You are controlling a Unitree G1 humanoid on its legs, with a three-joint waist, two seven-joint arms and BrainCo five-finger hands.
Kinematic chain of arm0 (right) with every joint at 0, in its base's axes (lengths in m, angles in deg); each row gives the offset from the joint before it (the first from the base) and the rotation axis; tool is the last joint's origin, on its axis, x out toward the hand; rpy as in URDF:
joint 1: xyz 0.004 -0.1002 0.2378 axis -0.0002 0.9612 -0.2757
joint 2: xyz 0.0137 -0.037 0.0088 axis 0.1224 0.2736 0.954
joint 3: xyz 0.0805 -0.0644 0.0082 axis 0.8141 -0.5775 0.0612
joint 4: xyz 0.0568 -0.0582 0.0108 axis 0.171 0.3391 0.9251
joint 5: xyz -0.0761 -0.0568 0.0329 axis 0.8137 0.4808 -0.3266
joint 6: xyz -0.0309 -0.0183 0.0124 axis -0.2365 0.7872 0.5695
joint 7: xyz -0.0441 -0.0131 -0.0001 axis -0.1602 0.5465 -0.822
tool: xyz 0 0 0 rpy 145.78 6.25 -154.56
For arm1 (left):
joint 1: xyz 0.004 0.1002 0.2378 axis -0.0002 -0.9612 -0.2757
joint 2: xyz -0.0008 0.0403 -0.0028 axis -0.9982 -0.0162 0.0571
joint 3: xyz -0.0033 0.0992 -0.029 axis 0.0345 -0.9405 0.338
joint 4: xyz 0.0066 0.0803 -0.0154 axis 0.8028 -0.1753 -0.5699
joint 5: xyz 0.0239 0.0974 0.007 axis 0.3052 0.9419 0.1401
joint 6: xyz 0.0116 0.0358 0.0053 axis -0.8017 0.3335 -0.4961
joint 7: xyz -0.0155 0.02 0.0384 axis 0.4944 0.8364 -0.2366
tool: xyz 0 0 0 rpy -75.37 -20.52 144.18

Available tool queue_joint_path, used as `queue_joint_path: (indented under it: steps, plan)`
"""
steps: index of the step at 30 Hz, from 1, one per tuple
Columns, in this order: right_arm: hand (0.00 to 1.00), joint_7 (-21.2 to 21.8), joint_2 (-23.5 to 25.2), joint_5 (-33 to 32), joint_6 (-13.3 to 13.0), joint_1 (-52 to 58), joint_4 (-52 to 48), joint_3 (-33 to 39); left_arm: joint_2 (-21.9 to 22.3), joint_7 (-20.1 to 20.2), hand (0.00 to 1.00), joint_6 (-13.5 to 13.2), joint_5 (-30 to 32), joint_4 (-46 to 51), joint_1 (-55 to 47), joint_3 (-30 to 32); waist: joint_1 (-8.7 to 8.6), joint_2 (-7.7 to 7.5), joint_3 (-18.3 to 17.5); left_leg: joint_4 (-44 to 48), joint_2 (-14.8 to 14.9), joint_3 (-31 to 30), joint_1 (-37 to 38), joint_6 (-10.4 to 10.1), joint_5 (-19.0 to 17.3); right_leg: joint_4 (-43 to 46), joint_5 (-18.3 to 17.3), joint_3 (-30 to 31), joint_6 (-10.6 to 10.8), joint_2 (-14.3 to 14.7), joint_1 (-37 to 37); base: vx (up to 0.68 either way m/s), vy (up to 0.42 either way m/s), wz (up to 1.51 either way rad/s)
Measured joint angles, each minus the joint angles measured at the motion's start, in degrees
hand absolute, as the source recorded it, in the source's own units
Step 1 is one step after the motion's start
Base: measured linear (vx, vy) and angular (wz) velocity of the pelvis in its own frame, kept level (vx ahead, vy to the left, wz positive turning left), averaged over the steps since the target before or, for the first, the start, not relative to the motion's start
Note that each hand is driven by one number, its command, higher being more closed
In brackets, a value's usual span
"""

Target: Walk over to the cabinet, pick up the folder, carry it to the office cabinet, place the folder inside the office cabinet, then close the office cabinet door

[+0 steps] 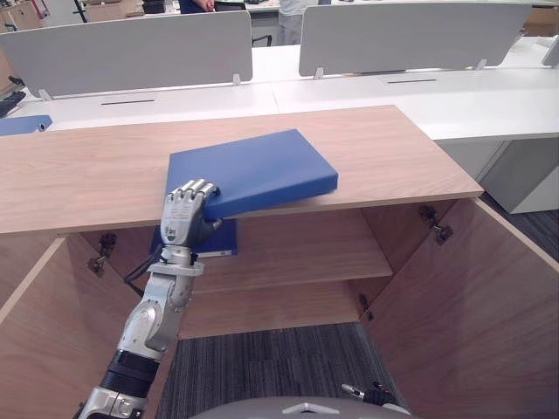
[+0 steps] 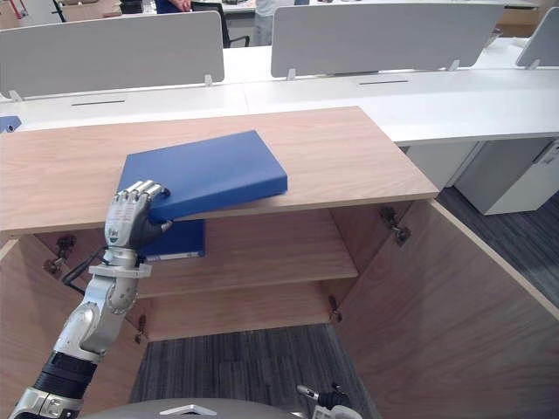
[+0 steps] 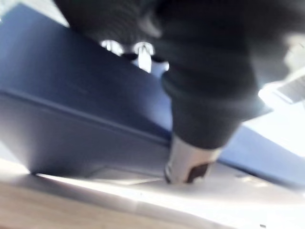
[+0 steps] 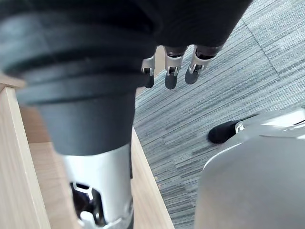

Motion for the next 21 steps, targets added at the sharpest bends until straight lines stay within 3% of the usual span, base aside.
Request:
queue_joint_path:
  steps: [6, 10, 17, 21]
  plan:
    - [0.00, -0.2, 0.9, -1.1, -0.9, 0.2, -2.6, -0.4, 3.3, -2.7, 1.00, -0.2, -8.7, 5.0, -2.6, 4.8, 0.03, -0.18, -0.1, 0.0, 0.2, 0.5, -0.2, -0.1, -0.1, 0.3, 0.1, 0.6, 0.2, 0.0, -0.5, 0.00, -0.005, -0.03]
    - [0.00, -0.3, 1.7, -2.5, -1.8, 0.8, -5.2, -2.5, 6.8, -5.1, 1.00, -0.9, -14.5, 10.6, -5.2, 5.8, 0.93, -0.85, -0.8, 0.1, 0.4, 1.1, -1.2, -0.2, -0.1, 1.1, 0.1, 1.4, 0.2, 0.2, -2.3, -0.01, -0.013, -0.08]
    - [0.00, -0.6, 4.2, -4.8, -3.5, 2.1, -13.5, -5.1, 11.0, -7.2, 1.00, -2.1, -22.2, 16.7, -6.9, 3.6, 1.53, -1.18, -1.0, 0.0, 0.4, 1.6, -1.9, 0.1, 0.1, 2.8, -0.1, 2.2, 0.5, 0.2, -3.8, -0.02, -0.015, -0.05]
    - [0.00, -1.8, 5.9, -7.5, -5.4, 3.7, -25.1, -6.8, 13.2, -7.5, 1.00, -3.3, -25.1, 22.3, -9.6, 0.0, 1.45, -1.19, -1.0, 0.0, 0.4, 1.6, -2.0, 0.4, 0.3, 3.3, -0.2, 2.2, 0.6, 0.2, -4.3, -0.04, -0.012, 0.00]
